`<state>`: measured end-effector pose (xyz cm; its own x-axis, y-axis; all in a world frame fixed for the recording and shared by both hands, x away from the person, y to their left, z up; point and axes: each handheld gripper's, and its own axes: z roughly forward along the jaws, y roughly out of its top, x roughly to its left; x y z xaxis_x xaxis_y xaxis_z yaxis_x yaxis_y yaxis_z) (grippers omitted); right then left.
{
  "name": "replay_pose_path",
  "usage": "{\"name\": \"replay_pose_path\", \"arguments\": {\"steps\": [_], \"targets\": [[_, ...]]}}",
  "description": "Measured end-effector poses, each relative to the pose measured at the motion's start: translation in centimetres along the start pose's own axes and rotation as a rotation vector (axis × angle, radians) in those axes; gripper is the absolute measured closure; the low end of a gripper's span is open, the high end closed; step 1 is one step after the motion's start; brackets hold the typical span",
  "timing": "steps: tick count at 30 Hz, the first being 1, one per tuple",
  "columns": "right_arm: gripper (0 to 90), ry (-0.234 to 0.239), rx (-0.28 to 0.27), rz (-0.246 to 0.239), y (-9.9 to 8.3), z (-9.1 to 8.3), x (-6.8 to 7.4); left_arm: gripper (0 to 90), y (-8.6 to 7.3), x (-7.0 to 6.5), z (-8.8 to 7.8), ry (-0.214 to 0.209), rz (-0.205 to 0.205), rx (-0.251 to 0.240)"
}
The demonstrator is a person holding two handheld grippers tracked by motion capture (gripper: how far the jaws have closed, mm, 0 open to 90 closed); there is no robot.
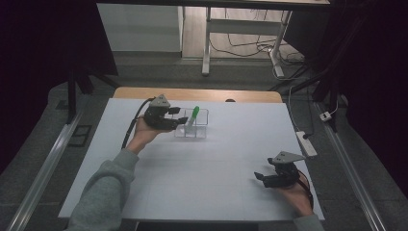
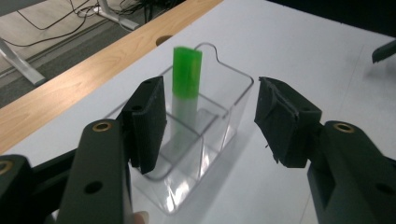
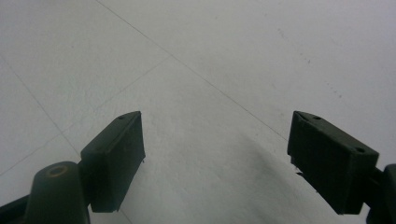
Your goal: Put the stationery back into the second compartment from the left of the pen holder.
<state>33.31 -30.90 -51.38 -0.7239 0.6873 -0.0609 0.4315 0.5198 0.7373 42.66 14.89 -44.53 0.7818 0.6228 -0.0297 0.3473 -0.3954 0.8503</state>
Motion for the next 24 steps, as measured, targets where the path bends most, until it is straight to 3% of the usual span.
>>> {"name": "replay_pose_path", "arguments": {"steps": [13, 24], "targets": [[18.9, -0.004, 0.002, 0.0, -0.1, 0.0, 0.1, 38.9, -3.2, -2.0, -2.4, -0.012, -0.002, 0.048], [18.9, -0.003, -0.01, 0.002, -0.1, -0.2, 0.1, 34.8, -6.4, -4.2, -4.9, 0.027, -0.013, 0.076]]}}
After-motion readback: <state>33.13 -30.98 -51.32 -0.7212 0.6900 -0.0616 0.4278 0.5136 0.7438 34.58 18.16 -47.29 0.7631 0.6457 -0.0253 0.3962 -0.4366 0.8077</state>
